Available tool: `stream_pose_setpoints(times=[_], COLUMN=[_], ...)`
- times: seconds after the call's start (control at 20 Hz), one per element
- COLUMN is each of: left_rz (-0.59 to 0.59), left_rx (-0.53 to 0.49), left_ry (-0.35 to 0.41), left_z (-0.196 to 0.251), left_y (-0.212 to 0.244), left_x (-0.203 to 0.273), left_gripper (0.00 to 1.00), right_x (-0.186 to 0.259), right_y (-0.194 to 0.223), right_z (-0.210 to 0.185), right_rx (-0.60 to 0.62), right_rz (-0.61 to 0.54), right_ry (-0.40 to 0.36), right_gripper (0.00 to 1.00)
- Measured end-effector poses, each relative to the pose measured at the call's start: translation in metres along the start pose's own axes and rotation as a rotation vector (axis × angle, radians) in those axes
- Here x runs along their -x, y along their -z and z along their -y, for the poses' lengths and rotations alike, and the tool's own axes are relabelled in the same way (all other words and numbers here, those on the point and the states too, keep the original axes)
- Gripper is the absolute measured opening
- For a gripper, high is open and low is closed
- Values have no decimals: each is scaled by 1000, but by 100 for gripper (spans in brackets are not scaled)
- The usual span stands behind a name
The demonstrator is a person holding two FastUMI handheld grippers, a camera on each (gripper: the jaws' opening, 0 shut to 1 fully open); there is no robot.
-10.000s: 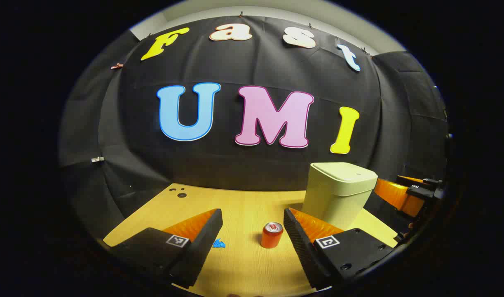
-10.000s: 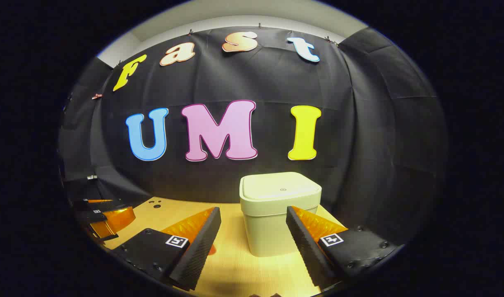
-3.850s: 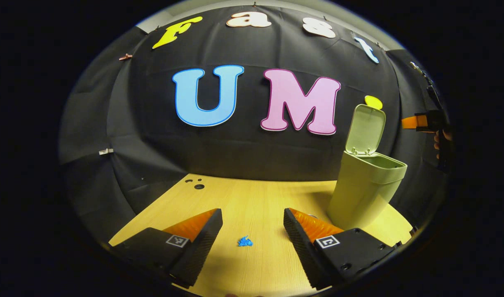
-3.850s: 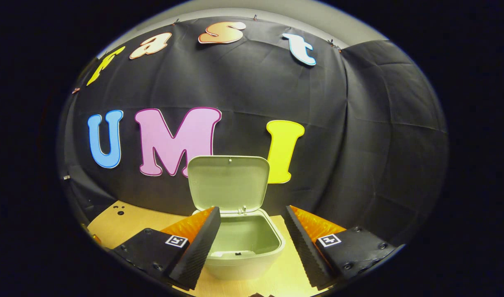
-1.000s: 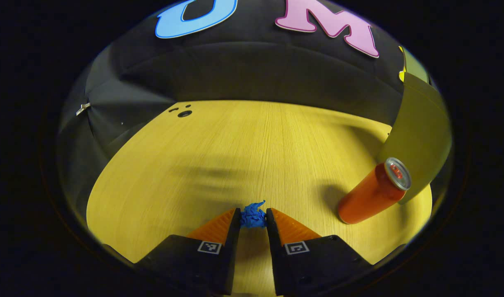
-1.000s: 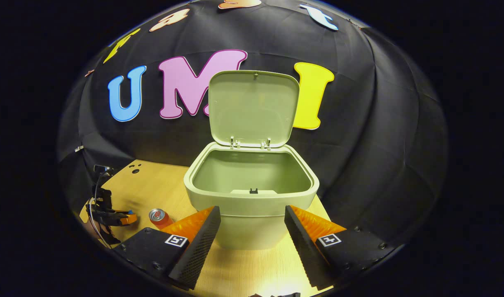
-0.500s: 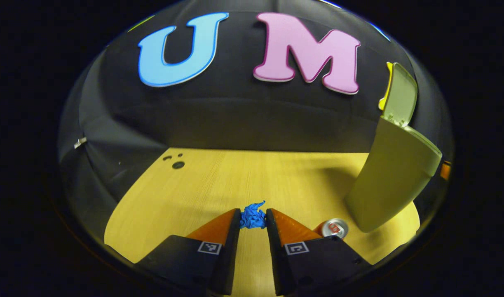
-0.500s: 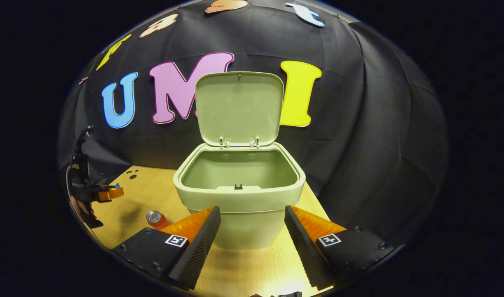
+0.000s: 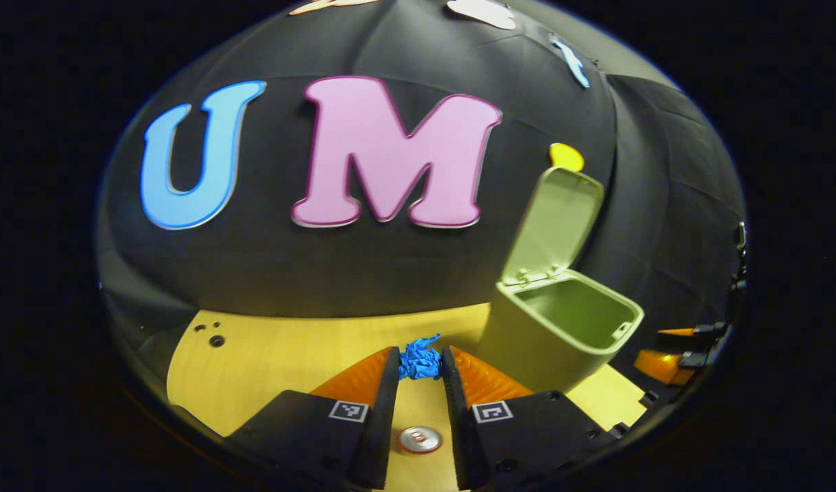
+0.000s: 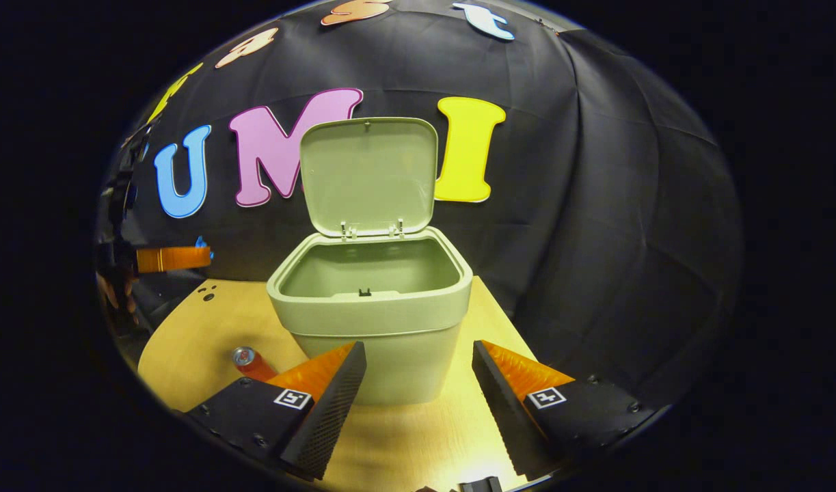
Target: Press the lid of the desktop garbage bin to open it, pick up the crumpled paper on the desktop and throw it into the bin, then pick up the pop can on the desktop and drop it into the bin, and finally close the garbage bin lid.
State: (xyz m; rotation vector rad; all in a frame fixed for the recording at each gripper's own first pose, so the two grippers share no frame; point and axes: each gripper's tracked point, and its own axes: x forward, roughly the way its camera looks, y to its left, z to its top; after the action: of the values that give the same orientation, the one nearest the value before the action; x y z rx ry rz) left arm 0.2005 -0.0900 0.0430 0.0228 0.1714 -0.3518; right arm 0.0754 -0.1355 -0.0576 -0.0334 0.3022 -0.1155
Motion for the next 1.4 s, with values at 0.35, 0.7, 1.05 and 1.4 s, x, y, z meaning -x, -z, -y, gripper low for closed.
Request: stream_pose_setpoints(times=[0.35,0.7,1.05,1.4], left_rz=[30,-27,-34,10], left_rx=[-38,-45,-92,-71], left_ry=[209,296,265,224], left_z=[112,156,156,139], left_y=[-37,-17,-10,-17], left_x=[-49,-73,-86,-76], left_gripper=[41,41,50,98], right_x=[11,19,16,15], right_y=[24,39,35,32], right_z=[26,45,48,23], right_rx=[-60,-102,-123,-97], right_rz=[-36,-79,-82,-86], right_ry=[57,94,107,69], right_gripper=[98,98,97,99])
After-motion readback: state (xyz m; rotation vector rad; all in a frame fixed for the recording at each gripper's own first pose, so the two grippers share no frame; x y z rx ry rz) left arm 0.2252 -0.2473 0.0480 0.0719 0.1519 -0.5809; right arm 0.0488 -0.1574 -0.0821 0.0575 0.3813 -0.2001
